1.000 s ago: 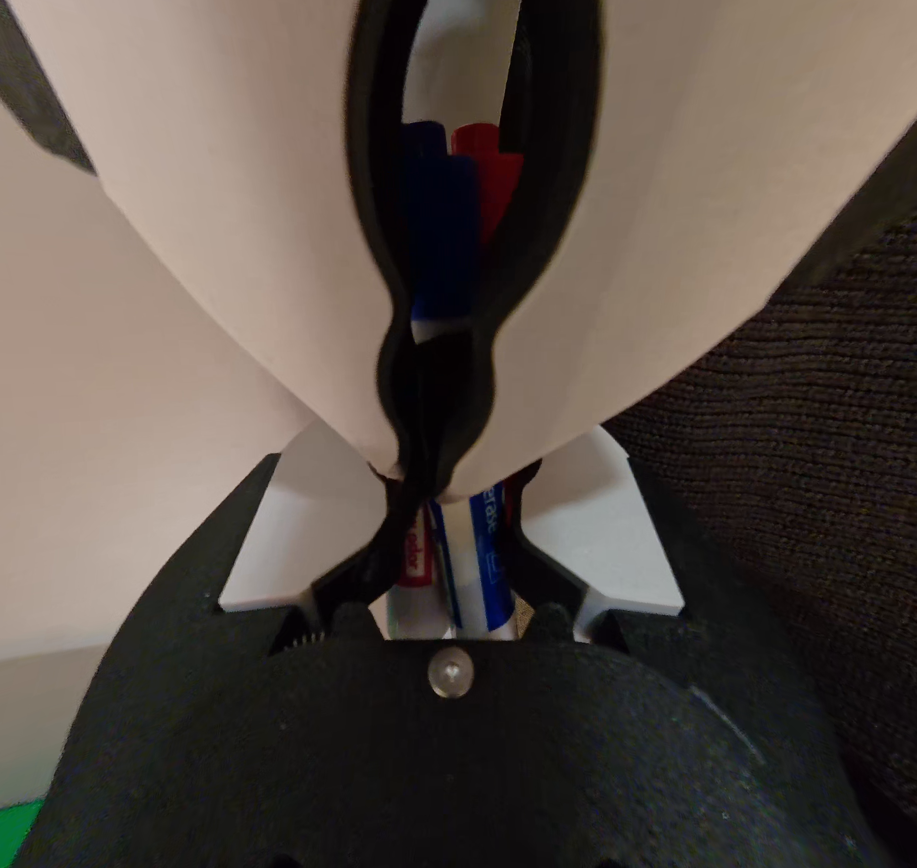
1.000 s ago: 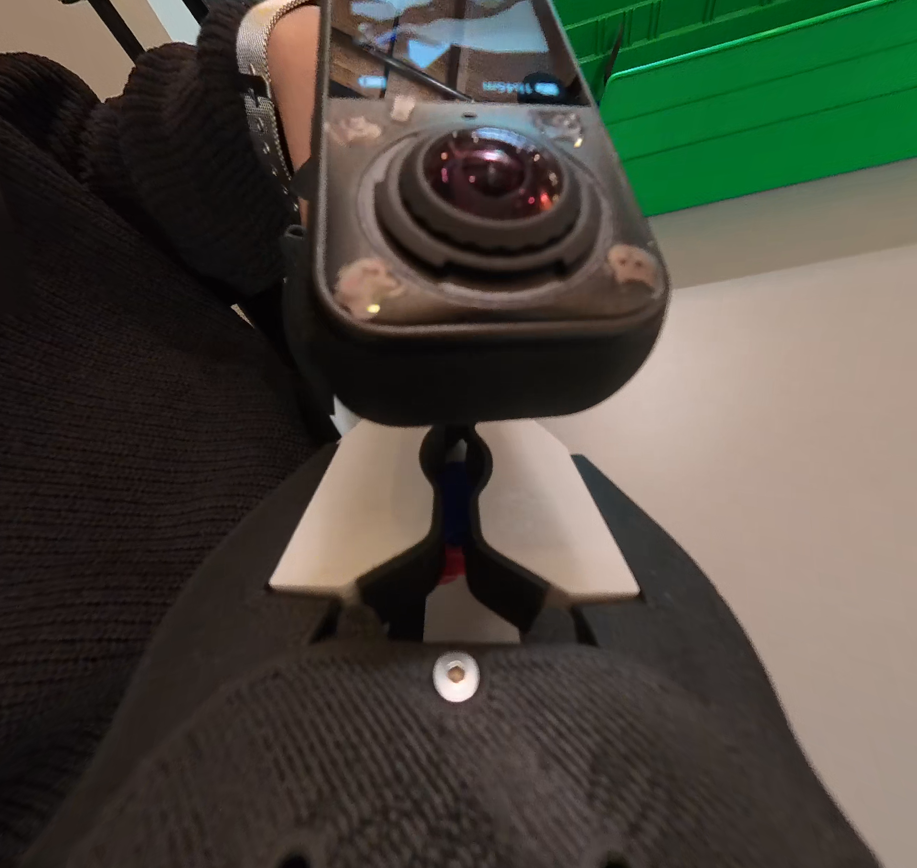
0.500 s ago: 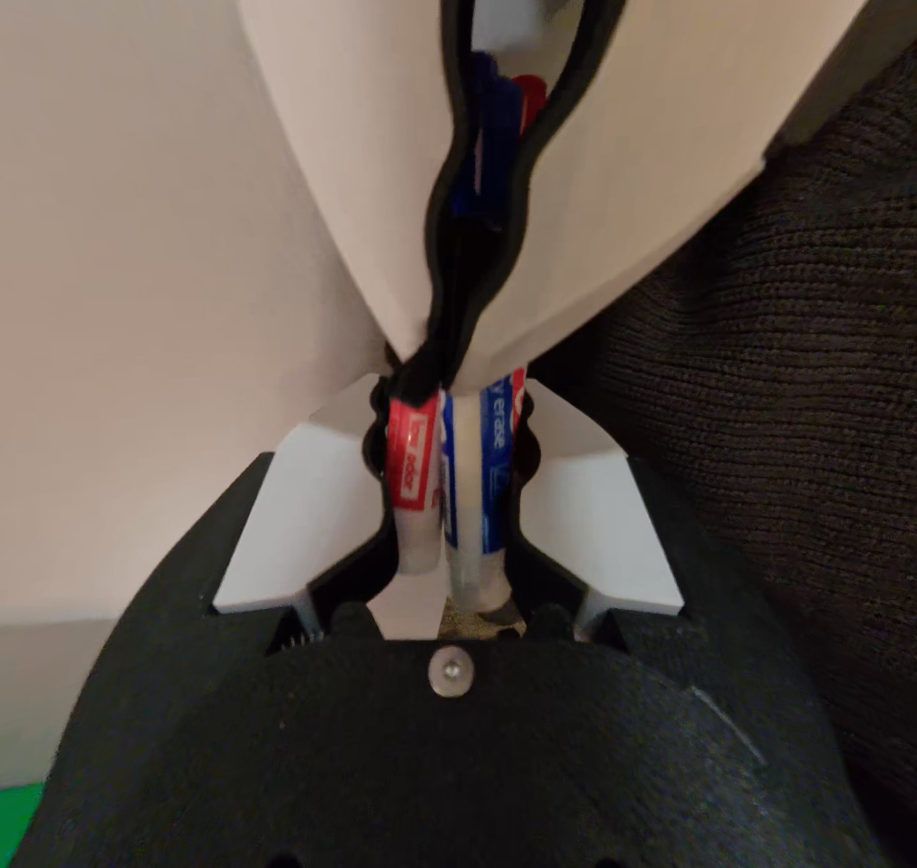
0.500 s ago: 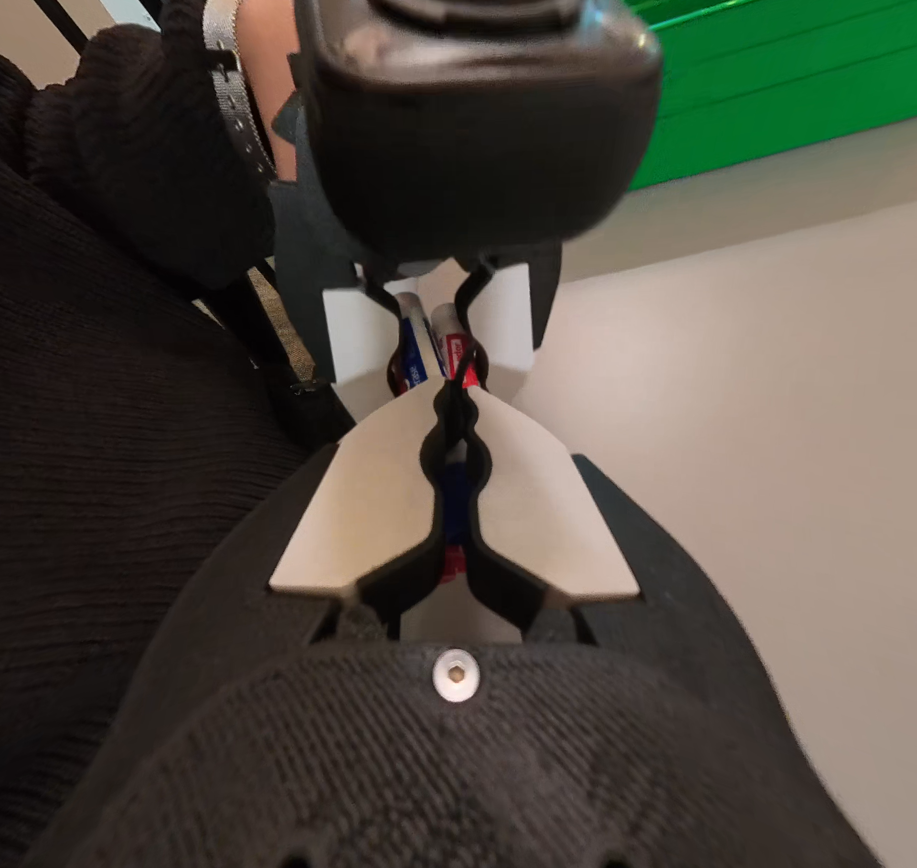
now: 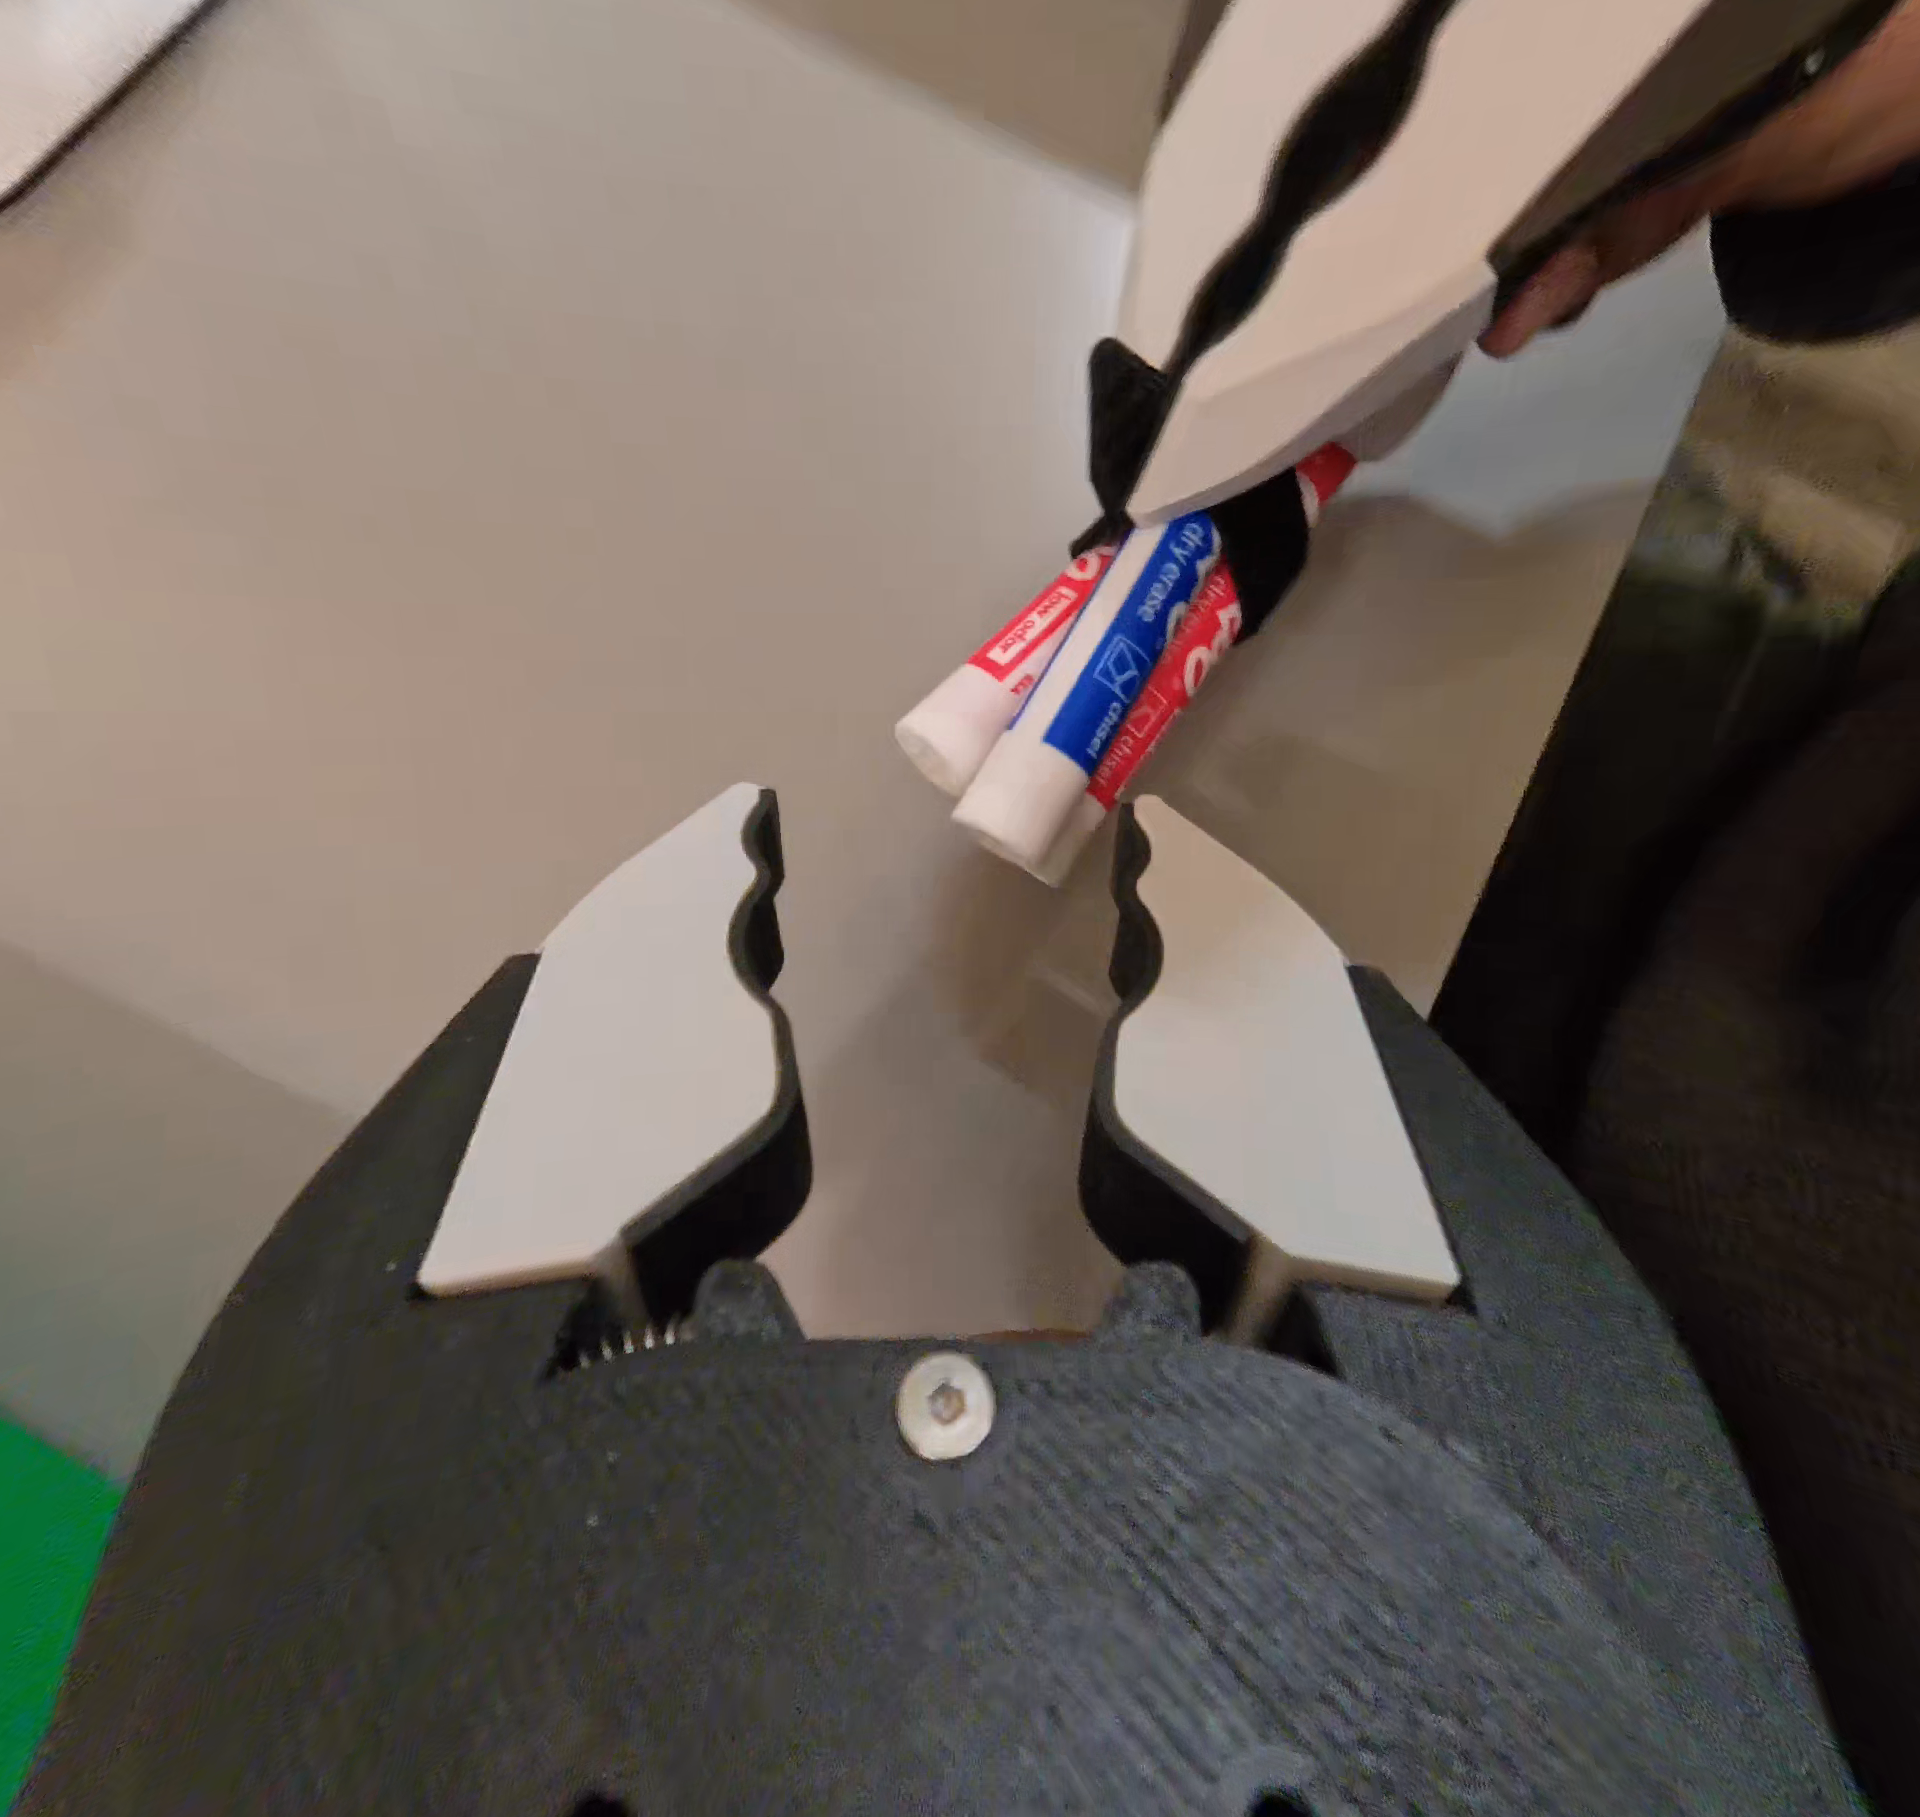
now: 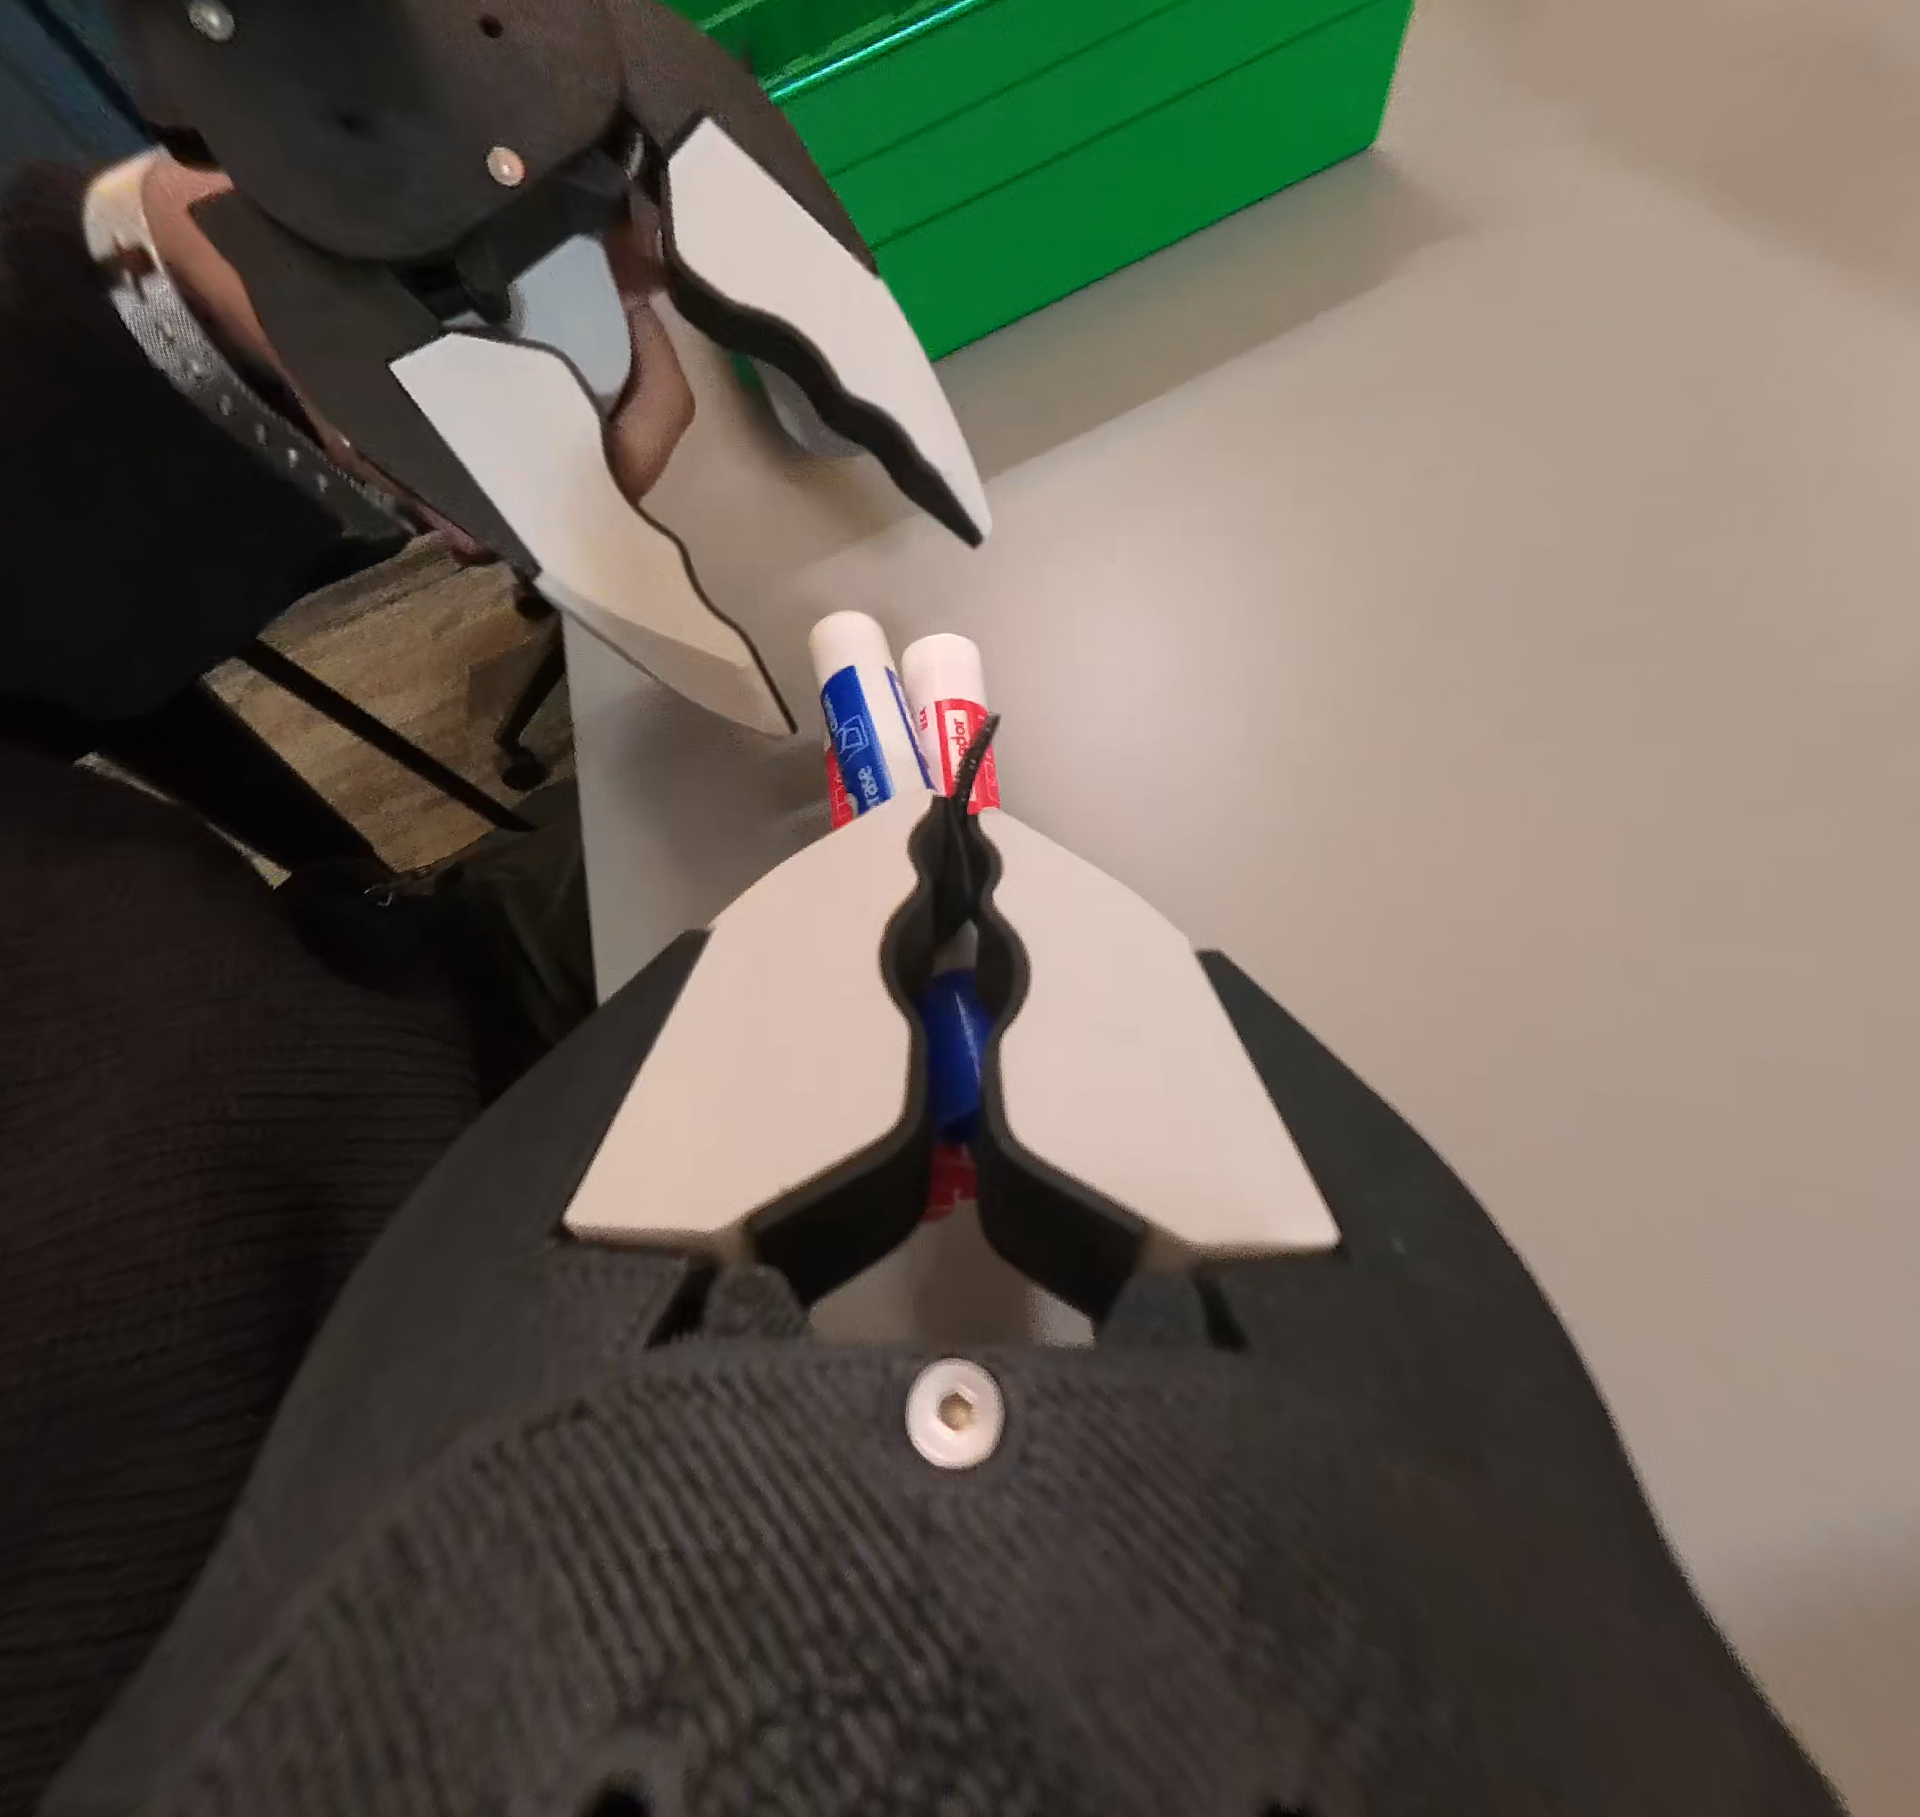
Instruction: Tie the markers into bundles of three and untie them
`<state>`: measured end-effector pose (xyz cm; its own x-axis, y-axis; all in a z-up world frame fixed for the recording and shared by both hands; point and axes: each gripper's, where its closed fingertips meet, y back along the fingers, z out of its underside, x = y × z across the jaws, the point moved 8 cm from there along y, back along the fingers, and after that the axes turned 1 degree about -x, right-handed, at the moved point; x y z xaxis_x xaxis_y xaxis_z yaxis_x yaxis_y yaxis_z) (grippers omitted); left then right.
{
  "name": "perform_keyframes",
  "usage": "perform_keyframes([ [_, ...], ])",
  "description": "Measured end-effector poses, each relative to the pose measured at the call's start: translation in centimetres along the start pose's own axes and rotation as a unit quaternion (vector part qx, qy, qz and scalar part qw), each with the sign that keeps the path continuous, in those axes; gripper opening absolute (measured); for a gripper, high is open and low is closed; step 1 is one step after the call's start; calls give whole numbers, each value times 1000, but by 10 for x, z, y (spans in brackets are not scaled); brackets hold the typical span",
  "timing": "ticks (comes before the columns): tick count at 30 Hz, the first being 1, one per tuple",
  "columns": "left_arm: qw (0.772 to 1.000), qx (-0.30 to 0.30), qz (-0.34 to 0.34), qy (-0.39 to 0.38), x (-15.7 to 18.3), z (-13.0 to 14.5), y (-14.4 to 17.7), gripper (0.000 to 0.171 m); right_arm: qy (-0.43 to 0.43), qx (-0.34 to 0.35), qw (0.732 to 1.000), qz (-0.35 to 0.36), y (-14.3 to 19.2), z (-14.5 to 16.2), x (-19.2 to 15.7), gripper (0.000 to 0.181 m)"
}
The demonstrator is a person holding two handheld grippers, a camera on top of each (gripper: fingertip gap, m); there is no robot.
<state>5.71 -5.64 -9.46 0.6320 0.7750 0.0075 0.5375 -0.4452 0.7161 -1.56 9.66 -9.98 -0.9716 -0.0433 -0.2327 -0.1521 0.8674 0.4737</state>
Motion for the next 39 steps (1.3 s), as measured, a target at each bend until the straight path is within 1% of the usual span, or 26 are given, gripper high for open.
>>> perform_keyframes([
  [3,997,61,-10,55,-7,-2,-5,58,-3,7,1000,22,10,-2,7,3],
  [4,994,84,2,73,-7,-2,-6,51,-1,6,1000,29,13,-2,8,3],
  [6,987,123,31,95,-6,-2,-5,28,0,7,999,42,19,-1,12,3],
  [7,985,133,44,99,-7,-2,-4,22,-1,6,999,47,21,-1,15,3],
  [8,984,138,51,101,-7,-2,-5,21,-1,6,999,48,24,0,17,3],
  [10,982,149,67,96,-5,-3,-7,24,-2,8,999,47,27,1,21,3],
  [11,981,158,77,88,-2,-4,-8,29,-1,9,999,43,28,1,22,3],
  [13,977,182,87,71,8,-9,-11,43,-3,12,999,35,29,2,22,3],
  [15,975,191,97,52,20,-16,-16,59,-4,11,1000,25,28,3,21,3],
  [17,977,187,91,37,30,-20,-22,74,2,7,1000,11,25,4,17,3],
  [18,980,178,85,30,34,-21,-25,76,5,3,1000,6,23,4,15,4],
  [20,983,163,81,15,42,-21,-32,75,16,-9,1000,-8,19,7,11,3],
  [22,985,142,94,5,48,-19,-37,76,24,-17,999,-14,14,8,6,3],
  [25,989,128,77,2,49,-17,-42,75,24,-24,999,-21,10,9,3,3],
  [29,990,127,61,4,42,-15,-39,75,12,-17,999,-35,9,8,1,3],
  [33,992,119,50,12,29,-9,-35,75,20,-25,999,-31,11,9,2,3],
  [36,995,81,57,-6,26,-1,-36,76,38,-42,998,-31,10,12,1,3],
  [39,997,27,63,-24,34,0,-34,75,57,-56,996,-36,7,11,-7,3],
])
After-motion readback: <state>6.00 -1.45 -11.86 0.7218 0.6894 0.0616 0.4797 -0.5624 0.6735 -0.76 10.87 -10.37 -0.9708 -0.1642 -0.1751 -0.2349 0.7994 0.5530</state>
